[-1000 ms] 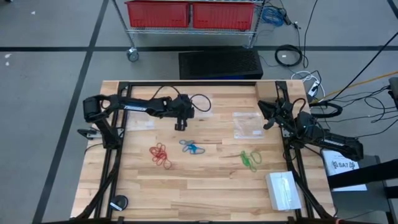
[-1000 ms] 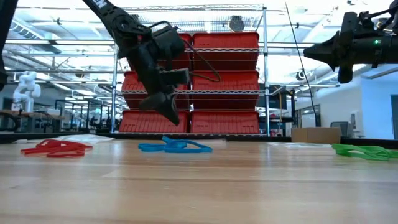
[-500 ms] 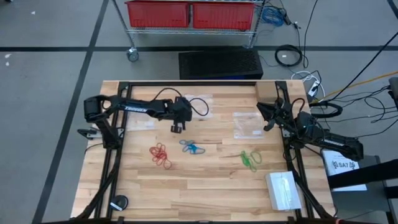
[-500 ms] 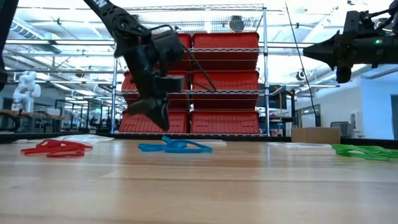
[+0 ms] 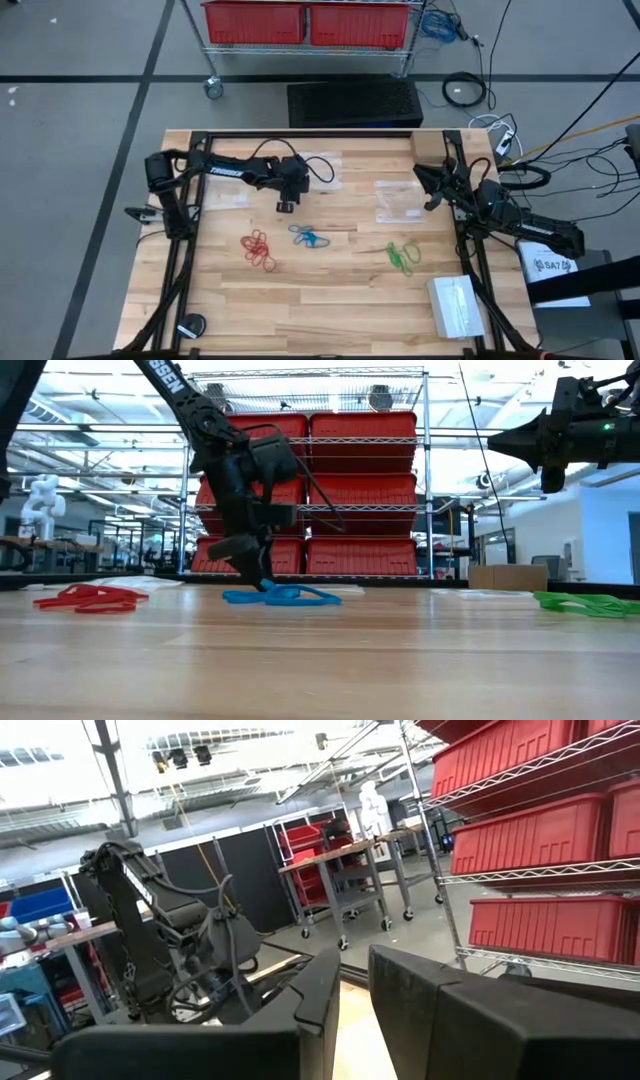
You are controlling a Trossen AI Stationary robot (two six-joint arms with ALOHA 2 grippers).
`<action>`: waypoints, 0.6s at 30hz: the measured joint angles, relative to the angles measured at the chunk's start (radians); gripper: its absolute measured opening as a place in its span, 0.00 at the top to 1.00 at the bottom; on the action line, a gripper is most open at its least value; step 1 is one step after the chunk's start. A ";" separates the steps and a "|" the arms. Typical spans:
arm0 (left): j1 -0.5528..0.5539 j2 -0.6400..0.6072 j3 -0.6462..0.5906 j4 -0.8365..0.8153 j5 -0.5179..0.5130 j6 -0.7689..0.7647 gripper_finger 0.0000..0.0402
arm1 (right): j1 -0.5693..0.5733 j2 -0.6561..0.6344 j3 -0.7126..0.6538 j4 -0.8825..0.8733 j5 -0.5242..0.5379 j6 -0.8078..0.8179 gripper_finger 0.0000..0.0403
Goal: Sort rubber bands
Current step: Open the center transparent zip bag
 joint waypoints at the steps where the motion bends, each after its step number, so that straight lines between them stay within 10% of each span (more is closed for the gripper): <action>1: 0.002 0.003 0.000 0.002 0.009 0.001 0.61 | 0.000 0.000 0.000 0.001 0.000 0.000 0.87; 10: 0.001 0.005 -0.001 0.017 0.042 0.004 0.96 | 0.000 0.000 0.000 0.016 0.000 0.000 0.87; 18: 0.001 -0.038 0.009 -0.022 0.040 -0.013 0.96 | 0.000 0.000 0.000 0.022 -0.006 0.000 0.87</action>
